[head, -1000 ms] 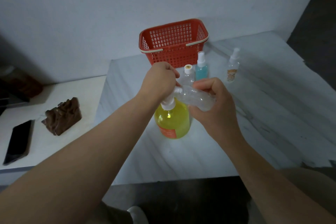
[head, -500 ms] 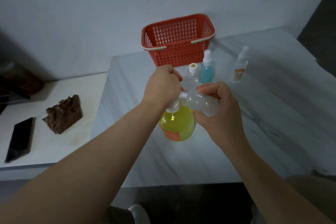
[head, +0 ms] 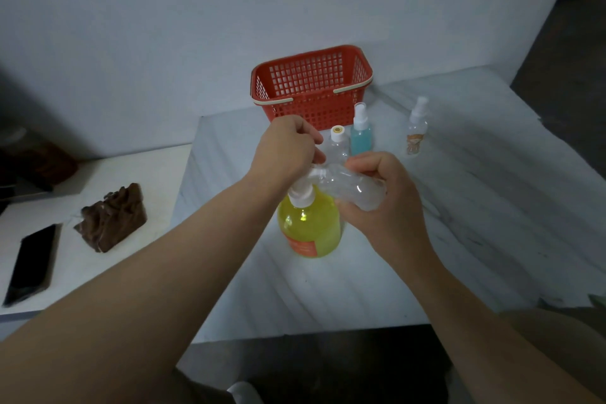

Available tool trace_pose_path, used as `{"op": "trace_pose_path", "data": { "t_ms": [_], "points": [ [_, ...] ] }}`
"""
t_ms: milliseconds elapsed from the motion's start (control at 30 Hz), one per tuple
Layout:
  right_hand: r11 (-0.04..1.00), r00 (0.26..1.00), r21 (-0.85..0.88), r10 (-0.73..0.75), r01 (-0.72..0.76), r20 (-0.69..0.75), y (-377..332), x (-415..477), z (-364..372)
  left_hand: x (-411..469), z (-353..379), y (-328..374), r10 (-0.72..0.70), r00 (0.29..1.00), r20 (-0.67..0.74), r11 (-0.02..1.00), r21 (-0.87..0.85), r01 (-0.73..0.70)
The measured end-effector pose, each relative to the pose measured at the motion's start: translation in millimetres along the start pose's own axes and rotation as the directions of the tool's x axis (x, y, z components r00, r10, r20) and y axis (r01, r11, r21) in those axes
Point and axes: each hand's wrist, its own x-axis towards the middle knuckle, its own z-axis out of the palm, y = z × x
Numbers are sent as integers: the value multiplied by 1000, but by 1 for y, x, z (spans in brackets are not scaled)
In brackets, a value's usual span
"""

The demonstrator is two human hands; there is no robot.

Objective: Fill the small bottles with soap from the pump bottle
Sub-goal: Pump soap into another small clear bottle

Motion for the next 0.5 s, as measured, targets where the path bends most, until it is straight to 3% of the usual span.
{"op": "trace_pose_path", "data": {
  "t_ms": [233,500],
  "points": [
    [1000,1000,2,1,-1,3,1,1,1,-3,2,-5,-22,998,55,999,28,20],
    [998,998,-21,55,-55,-5,10,2,4,8,10,-13,-37,999,8,998,46,37]
  ]
}}
